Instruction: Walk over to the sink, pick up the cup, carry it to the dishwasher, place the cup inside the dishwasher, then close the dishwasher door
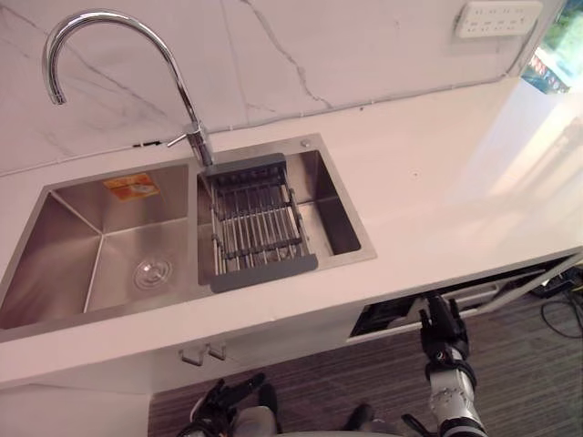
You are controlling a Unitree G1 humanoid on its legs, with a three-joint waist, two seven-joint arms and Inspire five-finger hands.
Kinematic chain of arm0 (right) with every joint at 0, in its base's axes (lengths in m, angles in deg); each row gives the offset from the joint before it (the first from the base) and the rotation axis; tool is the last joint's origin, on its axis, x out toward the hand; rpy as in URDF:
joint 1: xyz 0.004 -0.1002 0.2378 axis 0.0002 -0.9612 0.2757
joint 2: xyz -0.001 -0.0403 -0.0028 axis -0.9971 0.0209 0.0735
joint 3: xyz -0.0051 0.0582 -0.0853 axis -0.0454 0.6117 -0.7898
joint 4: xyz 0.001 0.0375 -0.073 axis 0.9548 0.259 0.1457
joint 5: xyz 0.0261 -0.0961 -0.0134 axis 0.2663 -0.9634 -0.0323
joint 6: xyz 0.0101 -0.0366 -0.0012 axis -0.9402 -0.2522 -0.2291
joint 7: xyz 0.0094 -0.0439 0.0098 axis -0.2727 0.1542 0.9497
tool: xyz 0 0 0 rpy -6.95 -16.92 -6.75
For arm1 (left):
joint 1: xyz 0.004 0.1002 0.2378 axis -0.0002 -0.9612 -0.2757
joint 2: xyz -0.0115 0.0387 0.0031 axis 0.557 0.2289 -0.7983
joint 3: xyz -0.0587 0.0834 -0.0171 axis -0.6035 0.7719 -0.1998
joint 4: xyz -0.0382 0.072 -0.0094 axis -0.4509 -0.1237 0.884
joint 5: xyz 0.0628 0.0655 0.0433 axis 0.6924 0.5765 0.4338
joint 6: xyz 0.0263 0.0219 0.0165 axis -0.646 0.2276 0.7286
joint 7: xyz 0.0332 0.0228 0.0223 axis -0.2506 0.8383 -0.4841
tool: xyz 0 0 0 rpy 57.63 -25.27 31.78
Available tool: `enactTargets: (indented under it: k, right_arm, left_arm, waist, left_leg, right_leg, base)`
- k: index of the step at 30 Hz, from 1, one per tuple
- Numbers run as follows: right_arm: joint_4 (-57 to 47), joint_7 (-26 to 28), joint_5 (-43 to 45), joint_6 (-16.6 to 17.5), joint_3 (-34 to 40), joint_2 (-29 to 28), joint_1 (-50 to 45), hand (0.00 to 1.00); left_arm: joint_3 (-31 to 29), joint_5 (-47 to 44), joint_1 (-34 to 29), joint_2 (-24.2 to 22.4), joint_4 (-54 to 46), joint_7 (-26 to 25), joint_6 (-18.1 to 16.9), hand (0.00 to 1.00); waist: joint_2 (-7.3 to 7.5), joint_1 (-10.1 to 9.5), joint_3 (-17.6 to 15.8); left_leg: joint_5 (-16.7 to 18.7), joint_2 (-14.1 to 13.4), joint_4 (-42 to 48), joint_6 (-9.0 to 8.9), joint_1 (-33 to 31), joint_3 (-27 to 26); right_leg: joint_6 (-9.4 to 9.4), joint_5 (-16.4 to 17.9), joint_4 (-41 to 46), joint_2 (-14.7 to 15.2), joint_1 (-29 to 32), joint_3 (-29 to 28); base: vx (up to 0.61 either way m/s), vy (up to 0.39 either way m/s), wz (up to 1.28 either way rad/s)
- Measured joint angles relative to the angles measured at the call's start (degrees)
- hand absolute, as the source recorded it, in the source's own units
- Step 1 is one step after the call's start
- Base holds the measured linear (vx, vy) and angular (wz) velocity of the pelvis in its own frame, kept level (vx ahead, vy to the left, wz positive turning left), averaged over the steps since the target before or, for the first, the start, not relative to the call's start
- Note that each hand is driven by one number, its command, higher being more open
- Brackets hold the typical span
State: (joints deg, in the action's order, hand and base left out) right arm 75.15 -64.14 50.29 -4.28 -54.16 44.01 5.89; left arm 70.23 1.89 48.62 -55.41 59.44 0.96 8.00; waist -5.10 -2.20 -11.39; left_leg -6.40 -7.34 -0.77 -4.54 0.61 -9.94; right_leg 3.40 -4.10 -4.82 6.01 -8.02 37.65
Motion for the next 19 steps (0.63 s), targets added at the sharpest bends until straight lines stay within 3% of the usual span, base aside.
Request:
enactTargets:
  k: [8,13,15,16,18,19]
  right_arm:
    - [-2.67,3.26,-0.77,-1.67,-7.42,2.37,-1.13,1.00]
    - [1.54,6.92,-15.41,-8.87,-15.99,3.72,-8.05,1.00]
    - [8.39,6.65,-22.45,-11.39,-15.06,1.25,-8.79,1.00]
    - [12.11,6.33,-28.68,-10.86,-12.37,1.34,-7.28,1.00]
    - [15.46,4.79,-32.87,-9.12,-8.15,1.09,-7.22,1.00]
    - [17.25,2.31,-34.62,-7.92,-5.21,0.88,-7.83,1.00]
  left_arm:
    - [-2.44,-1.88,-3.50,-1.18,0.95,1.78,-0.22,1.00]
    - [-2.10,-5.95,-3.59,-1.28,0.87,5.48,1.86,1.00]
    - [-2.05,-7.71,-3.35,-0.99,0.74,6.04,3.12,1.00]
    - [-2.01,-8.67,-2.71,-0.50,0.65,6.63,3.93,1.00]
    - [-1.74,-8.95,-2.23,0.62,0.67,7.47,5.08,1.00]
    - [-1.47,-8.93,-2.88,1.66,0.68,8.72,5.75,1.00]
  waist:
    - [-1.29,-0.11,0.23]
    - [-0.66,-0.70,2.87]
    - [-0.72,-1.02,3.29]
    - [-0.33,-1.56,3.17]
    - [0.53,-1.50,3.18]
    - [2.31,-1.65,3.24]
  left_leg:
    - [0.16,-2.10,-0.03,-0.04,-1.23,-0.14]
    - [0.19,-2.74,0.22,0.00,-2.54,-0.15]
    - [0.64,-2.60,0.99,0.55,-3.45,-0.40]
    - [1.05,-2.22,1.59,1.21,-4.74,-0.80]
    - [1.06,-1.18,1.70,1.29,-4.97,-0.99]
    - [1.44,0.88,1.02,1.87,-3.78,-1.03]
  right_leg:
    - [-0.83,0.54,-0.29,-1.91,1.67,-1.63]
    - [-1.90,1.33,0.09,-2.41,2.35,-0.09]
    - [-1.73,3.08,2.61,-1.19,3.42,1.13]
    - [-0.99,5.23,6.89,0.80,5.41,1.75]
    - [0.53,8.29,12.24,4.02,6.22,3.55]
    - [3.11,10.72,17.45,7.83,6.15,4.28]
  base:
    - [-0.02,-0.011,-0.06]
    - [0.06,-0.017,0.12]
    - [0.12,0.036,0.30]
    - [0.12,0.070,0.47]
    - [0.14,0.080,0.67]
    - [0.14,0.072,0.50]
